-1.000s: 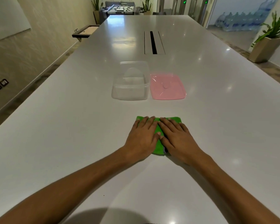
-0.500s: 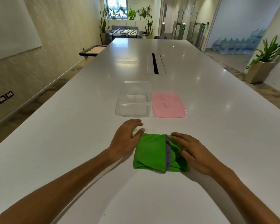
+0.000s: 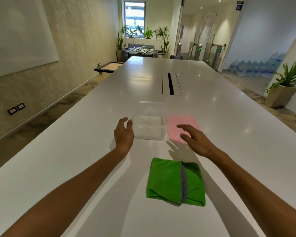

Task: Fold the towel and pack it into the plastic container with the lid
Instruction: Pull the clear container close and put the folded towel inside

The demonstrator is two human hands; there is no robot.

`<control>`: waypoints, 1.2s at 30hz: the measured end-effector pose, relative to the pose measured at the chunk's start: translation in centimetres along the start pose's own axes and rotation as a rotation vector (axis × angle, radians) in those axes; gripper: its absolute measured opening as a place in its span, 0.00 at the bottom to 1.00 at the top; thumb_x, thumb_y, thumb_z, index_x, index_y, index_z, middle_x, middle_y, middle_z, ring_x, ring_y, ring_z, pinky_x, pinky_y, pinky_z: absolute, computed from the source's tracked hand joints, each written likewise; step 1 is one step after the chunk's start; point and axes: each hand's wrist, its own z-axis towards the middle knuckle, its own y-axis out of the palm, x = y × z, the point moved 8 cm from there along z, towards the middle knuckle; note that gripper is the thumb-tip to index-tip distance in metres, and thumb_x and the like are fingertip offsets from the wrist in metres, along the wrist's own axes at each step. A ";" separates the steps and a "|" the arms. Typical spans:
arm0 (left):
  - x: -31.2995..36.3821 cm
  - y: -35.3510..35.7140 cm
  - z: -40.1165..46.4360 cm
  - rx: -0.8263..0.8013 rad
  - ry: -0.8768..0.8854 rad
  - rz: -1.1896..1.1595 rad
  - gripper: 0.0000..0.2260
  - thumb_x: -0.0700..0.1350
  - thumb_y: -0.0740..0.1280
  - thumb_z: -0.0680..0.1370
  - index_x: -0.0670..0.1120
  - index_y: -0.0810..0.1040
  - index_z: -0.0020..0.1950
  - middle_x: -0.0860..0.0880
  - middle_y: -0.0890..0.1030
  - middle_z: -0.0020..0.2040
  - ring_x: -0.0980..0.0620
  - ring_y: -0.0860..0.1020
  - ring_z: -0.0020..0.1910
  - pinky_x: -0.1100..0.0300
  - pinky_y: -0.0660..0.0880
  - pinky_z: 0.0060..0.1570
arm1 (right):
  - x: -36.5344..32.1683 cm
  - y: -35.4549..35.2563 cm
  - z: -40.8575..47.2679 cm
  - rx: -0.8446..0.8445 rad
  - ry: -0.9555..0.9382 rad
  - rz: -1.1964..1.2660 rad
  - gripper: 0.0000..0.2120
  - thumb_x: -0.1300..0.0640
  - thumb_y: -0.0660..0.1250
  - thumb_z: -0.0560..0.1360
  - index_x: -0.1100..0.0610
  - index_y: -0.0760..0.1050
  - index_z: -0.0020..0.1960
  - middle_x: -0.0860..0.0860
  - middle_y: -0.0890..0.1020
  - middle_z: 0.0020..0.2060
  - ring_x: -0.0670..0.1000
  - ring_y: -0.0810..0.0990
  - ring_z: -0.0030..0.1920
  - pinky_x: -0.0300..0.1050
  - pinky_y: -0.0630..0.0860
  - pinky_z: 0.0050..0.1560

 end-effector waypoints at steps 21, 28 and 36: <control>-2.1 2.8 3.7 0.071 -0.206 -0.135 0.13 0.47 0.55 0.81 0.47 0.75 0.61 0.51 0.75 0.54 0.52 0.71 0.52 0.61 0.65 0.52 | 2.3 2.1 15.4 0.056 0.256 0.216 0.25 0.48 0.56 0.80 0.57 0.59 0.74 0.60 0.66 0.71 0.59 0.68 0.69 0.52 0.66 0.65; -2.8 3.9 2.4 0.084 -0.221 -0.206 0.13 0.47 0.54 0.82 0.48 0.74 0.60 0.52 0.75 0.54 0.51 0.73 0.52 0.62 0.65 0.50 | 3.4 3.2 18.2 0.066 0.331 0.425 0.25 0.50 0.53 0.82 0.59 0.55 0.75 0.59 0.60 0.75 0.58 0.61 0.73 0.51 0.62 0.68; -3.2 5.3 1.6 0.104 -0.224 -0.235 0.18 0.49 0.54 0.83 0.46 0.62 0.72 0.45 0.70 0.70 0.50 0.71 0.64 0.63 0.64 0.59 | 4.2 5.2 19.7 0.060 0.420 0.649 0.24 0.48 0.50 0.82 0.63 0.63 0.70 0.60 0.68 0.69 0.59 0.66 0.69 0.58 0.62 0.71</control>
